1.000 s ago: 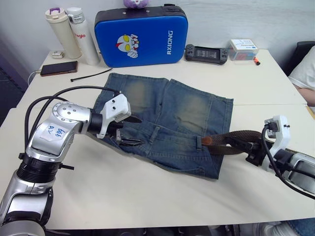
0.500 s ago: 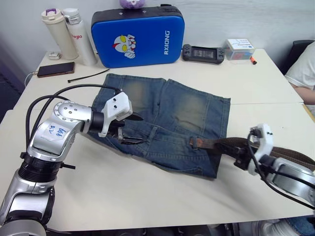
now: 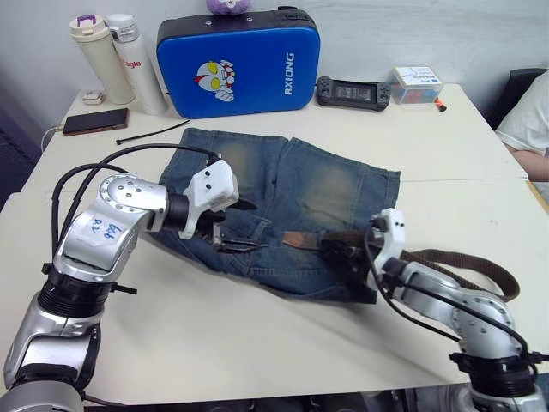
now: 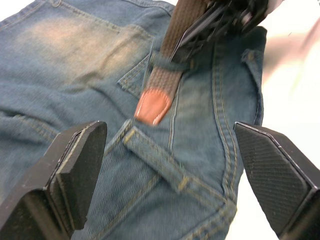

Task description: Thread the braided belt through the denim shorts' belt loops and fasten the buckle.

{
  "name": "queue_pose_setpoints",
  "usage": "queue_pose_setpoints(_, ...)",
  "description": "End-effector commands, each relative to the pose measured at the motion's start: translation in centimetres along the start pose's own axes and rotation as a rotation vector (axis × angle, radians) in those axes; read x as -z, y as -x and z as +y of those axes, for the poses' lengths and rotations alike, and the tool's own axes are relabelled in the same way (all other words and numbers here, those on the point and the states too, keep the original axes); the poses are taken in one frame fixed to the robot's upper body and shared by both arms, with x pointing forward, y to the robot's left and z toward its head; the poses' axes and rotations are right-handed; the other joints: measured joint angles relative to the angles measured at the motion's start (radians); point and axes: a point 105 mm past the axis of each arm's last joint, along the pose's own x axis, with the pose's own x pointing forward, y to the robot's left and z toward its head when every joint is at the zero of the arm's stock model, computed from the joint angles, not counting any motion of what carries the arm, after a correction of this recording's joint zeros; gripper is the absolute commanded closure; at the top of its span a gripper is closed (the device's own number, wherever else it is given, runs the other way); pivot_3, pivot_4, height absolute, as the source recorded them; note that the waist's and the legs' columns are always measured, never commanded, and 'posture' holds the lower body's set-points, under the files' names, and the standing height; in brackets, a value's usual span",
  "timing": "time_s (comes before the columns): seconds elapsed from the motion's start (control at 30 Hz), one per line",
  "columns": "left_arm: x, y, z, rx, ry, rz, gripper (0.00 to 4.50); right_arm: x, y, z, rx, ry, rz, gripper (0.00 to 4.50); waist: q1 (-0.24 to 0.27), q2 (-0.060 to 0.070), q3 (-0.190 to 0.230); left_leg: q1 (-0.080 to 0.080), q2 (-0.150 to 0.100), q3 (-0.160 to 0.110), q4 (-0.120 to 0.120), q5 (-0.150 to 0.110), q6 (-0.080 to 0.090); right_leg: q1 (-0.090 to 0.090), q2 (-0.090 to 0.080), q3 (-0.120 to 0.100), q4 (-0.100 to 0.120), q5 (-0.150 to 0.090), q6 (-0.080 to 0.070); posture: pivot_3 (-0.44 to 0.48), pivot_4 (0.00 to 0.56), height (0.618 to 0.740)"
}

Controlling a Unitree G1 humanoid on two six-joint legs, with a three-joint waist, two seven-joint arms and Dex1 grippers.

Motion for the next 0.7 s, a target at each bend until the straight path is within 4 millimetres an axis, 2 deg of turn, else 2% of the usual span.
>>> queue_pose_setpoints(0.03,-1.2,0.0,-0.2,0.006,-0.049,-0.027,0.00,0.2,0.0,0.5,-0.016,0.014,-0.002,3.60,-0.001,0.000,0.000,0.000,0.000,0.000,0.000,0.000,0.000,0.000,0.000,0.000,0.001,0.000,0.000,0.000,0.150,0.664)
queue_pose_setpoints(0.2,-1.1,-0.4,-0.1,0.016,-0.058,-0.024,0.00,-1.2,2.5,-0.3,-0.010,0.044,-0.032,1.61,0.011,0.000,0.000,0.000,-0.001,0.000,0.000,0.000,0.000,0.000,-0.001,0.000,0.001,0.000,0.000,0.000,0.150,0.664)
queue_pose_setpoints(0.3,-1.2,-0.7,0.0,0.025,-0.064,-0.033,0.00,-1.2,4.2,-0.1,-0.022,0.096,0.006,0.17,0.017,0.000,0.000,0.000,-0.002,-0.001,0.002,-0.001,0.001,0.002,-0.001,0.000,0.001,0.000,0.000,0.000,0.150,0.664)
queue_pose_setpoints(0.33,-1.3,-0.9,0.0,0.029,-0.069,-0.036,0.00,-0.7,5.0,0.0,-0.024,0.126,0.041,0.03,0.018,0.000,0.000,0.000,-0.003,-0.002,0.002,-0.001,0.001,0.002,-0.002,0.000,0.001,0.000,0.000,0.000,0.150,0.664)
queue_pose_setpoints(0.5,-1.3,-1.5,0.1,0.044,-0.082,-0.046,0.00,1.0,6.8,0.4,-0.026,0.169,0.128,0.03,0.013,0.000,0.000,0.000,-0.003,-0.002,0.003,-0.001,0.002,0.003,-0.003,0.000,0.000,0.000,0.000,0.000,0.150,0.664)
queue_pose_setpoints(0.7,-1.4,-1.8,0.1,0.059,-0.093,-0.056,0.00,0.8,7.7,2.1,-0.097,0.219,0.132,0.03,0.010,0.000,0.000,0.000,-0.001,-0.001,0.002,-0.001,0.002,0.002,-0.002,0.000,-0.001,0.000,0.000,0.000,0.150,0.664)
